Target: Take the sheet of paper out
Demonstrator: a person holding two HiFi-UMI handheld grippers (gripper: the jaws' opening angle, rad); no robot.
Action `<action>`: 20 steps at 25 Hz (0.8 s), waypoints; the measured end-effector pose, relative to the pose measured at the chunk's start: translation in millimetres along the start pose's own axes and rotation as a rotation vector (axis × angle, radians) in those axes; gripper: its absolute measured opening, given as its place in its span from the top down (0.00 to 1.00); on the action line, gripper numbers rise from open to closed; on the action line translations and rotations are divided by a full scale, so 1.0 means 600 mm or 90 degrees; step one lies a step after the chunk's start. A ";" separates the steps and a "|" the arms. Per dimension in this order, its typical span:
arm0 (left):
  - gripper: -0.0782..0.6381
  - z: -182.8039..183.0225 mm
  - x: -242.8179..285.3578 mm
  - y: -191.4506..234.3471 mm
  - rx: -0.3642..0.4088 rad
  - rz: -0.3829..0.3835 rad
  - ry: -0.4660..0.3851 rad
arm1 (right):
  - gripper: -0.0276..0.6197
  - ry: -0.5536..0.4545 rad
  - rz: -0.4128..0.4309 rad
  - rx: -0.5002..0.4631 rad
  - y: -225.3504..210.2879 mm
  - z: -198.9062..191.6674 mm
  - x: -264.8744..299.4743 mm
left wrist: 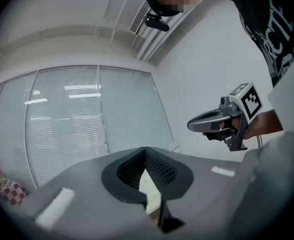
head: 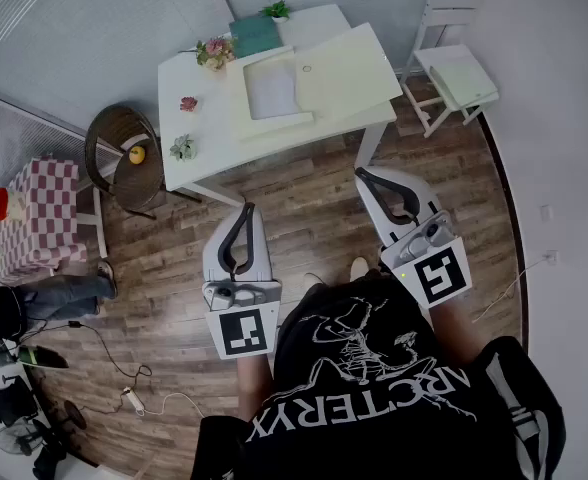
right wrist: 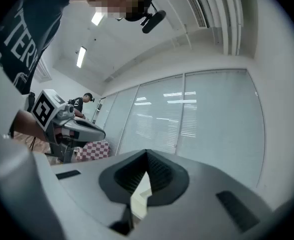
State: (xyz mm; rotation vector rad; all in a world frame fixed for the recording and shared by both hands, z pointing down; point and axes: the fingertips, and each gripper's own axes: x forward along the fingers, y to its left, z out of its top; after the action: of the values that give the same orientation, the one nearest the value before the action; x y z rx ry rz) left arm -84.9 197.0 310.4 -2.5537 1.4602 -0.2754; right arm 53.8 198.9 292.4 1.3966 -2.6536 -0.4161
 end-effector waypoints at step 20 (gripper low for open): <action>0.87 0.016 0.061 -0.055 -0.007 0.010 -0.003 | 0.95 -0.014 0.005 0.009 -0.058 -0.016 -0.021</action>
State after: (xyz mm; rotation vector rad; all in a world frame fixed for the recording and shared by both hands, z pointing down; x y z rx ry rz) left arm -36.9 182.4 311.9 -2.5490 1.4837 -0.2585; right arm 90.8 188.6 291.6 1.3930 -2.6835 -0.4150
